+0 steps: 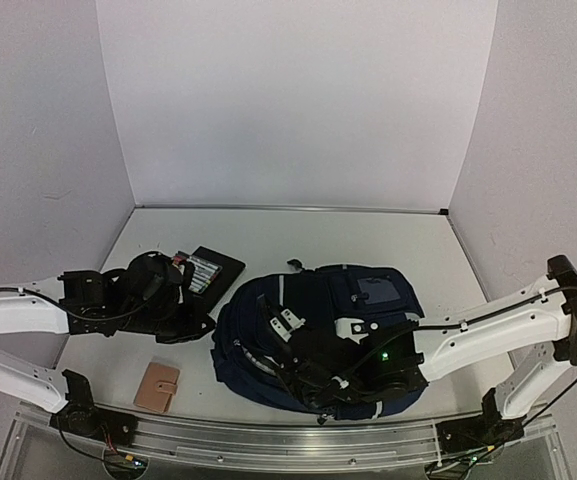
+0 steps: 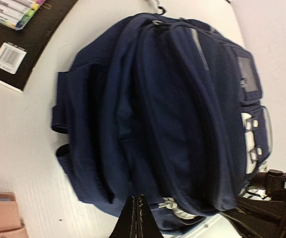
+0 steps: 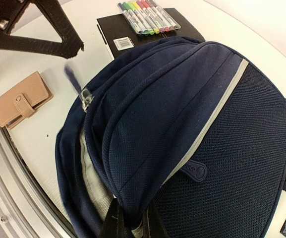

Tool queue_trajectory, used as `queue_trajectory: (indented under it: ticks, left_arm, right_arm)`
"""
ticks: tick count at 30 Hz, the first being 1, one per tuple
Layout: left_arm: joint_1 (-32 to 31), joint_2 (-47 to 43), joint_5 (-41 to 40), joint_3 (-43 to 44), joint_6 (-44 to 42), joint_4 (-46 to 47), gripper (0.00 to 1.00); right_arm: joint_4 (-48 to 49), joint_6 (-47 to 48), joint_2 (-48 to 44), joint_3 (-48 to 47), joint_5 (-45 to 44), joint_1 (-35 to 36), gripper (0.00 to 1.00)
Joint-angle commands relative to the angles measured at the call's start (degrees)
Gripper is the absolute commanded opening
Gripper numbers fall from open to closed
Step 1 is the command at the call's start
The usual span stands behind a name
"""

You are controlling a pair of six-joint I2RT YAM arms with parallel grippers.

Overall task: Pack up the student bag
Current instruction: Unzip the student bag at the center of the board.

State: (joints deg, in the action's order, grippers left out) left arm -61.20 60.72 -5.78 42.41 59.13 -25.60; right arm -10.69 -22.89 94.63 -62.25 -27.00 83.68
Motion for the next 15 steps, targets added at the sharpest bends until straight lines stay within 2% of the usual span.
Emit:
queue_trajectory:
  ticks: [1, 6, 8, 11, 13, 15]
  left_arm:
    - [3.8, 3.5, -3.6, 3.0, -7.3, -6.2, 0.0]
    - [4.8, 5.1, 0.0, 3.5, -12.6, -1.1, 0.0]
    - [4.8, 4.4, 4.0, 2.0, -15.1, 1.9, 0.04]
    - [4.8, 2.6, 15.1, -2.4, -17.0, 11.5, 0.26]
    - [4.8, 2.2, 19.0, -4.8, -17.0, 15.1, 0.42]
    - [4.8, 2.6, 20.9, -5.9, -17.2, 16.1, 0.52]
  right_arm:
    - [-6.9, -3.2, -3.7, 2.5, -2.8, 0.2, 0.0]
    - [-6.7, -4.2, -4.5, 3.2, -1.7, 0.3, 0.0]
    - [-6.5, -4.7, -4.8, 3.3, -0.9, 0.2, 0.0]
    - [-6.2, -5.4, -5.1, 3.6, -0.5, 0.3, 0.0]
    - [-5.9, -5.8, -5.3, 3.9, -0.3, 0.3, 0.0]
    - [-5.7, -6.0, -5.5, 3.9, -0.4, 0.3, 0.0]
